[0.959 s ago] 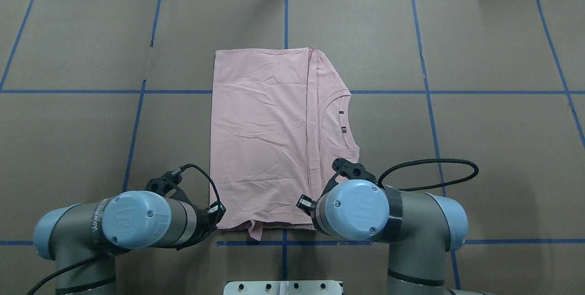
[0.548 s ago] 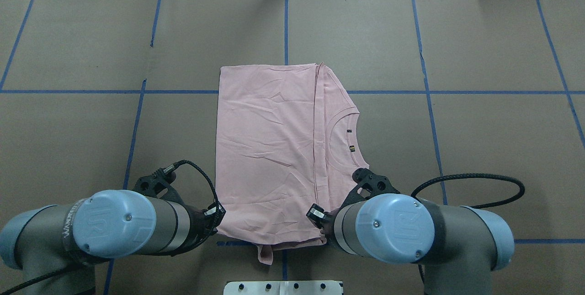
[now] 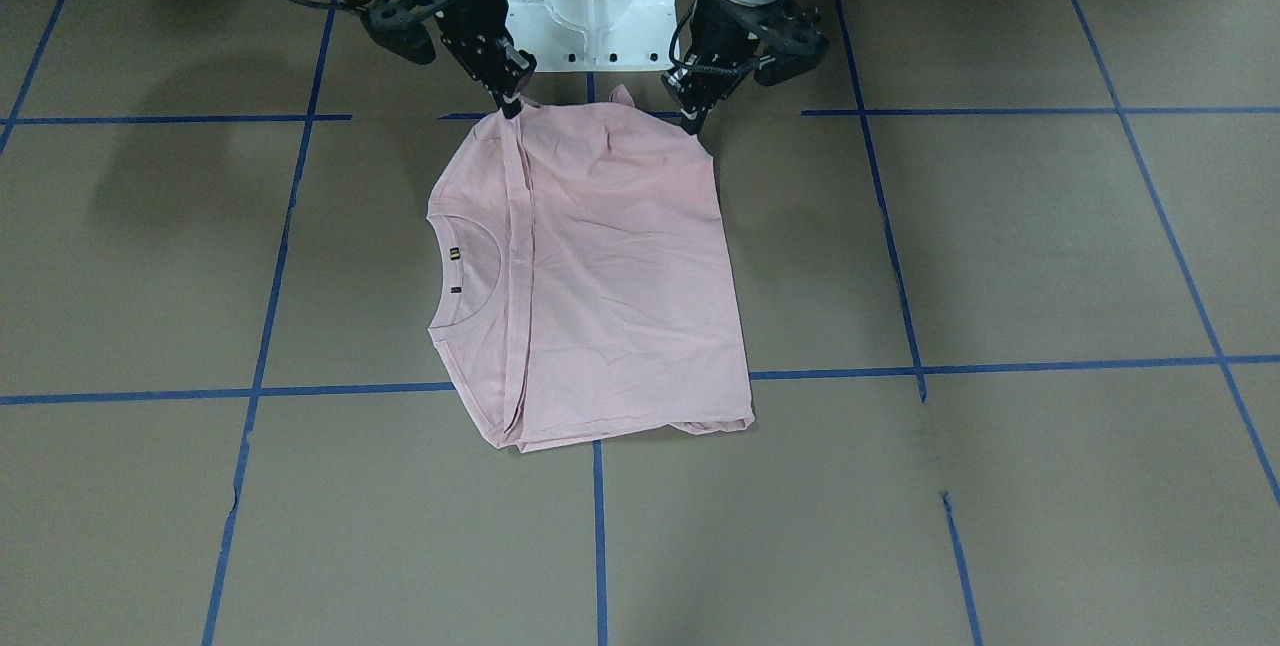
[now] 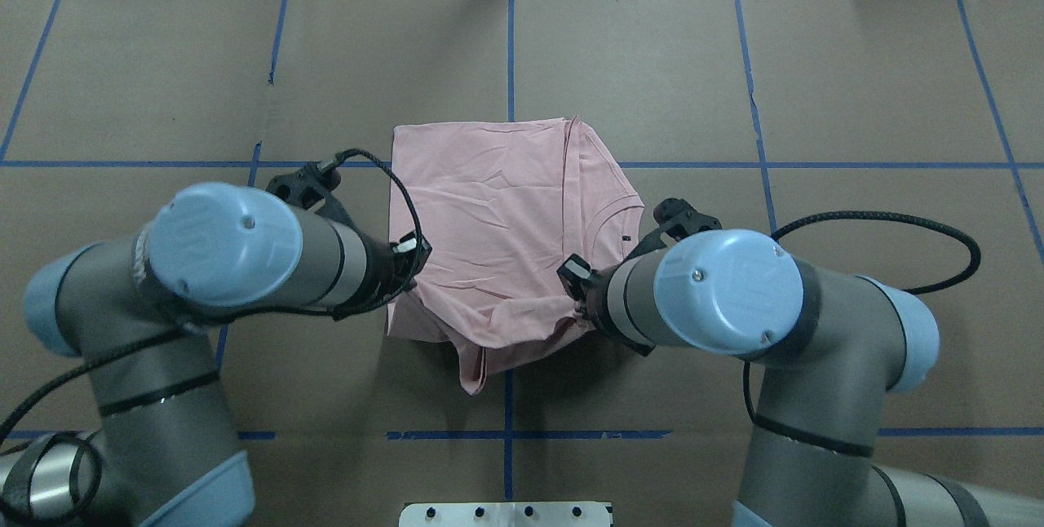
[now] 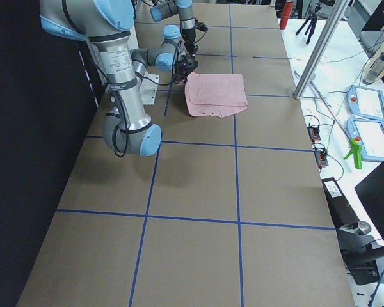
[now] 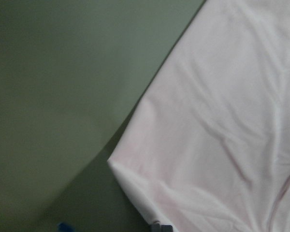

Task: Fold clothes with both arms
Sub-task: 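Lift the near edge with both grippers and fold it toward the collar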

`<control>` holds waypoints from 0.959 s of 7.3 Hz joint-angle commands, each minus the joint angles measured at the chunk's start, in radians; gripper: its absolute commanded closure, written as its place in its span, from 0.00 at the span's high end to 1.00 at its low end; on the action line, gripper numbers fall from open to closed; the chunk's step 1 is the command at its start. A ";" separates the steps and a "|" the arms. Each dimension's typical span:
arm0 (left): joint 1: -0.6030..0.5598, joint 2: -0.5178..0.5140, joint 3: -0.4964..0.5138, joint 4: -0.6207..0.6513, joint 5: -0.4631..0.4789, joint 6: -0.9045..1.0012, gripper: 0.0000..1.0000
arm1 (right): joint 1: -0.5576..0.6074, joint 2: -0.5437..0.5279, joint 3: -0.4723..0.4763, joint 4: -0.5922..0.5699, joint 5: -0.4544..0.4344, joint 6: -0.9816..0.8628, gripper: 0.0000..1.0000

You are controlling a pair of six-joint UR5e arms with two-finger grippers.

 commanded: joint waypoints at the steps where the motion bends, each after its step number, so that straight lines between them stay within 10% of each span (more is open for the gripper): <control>1: -0.134 -0.096 0.185 -0.033 -0.029 0.154 0.00 | 0.156 0.106 -0.195 0.109 0.030 -0.004 0.00; 4: -0.161 -0.123 0.379 -0.189 0.046 0.228 0.00 | 0.281 0.294 -0.586 0.280 0.111 -0.012 0.00; 7: -0.203 -0.167 0.468 -0.261 0.049 0.270 0.00 | 0.330 0.353 -0.737 0.353 0.114 -0.013 0.00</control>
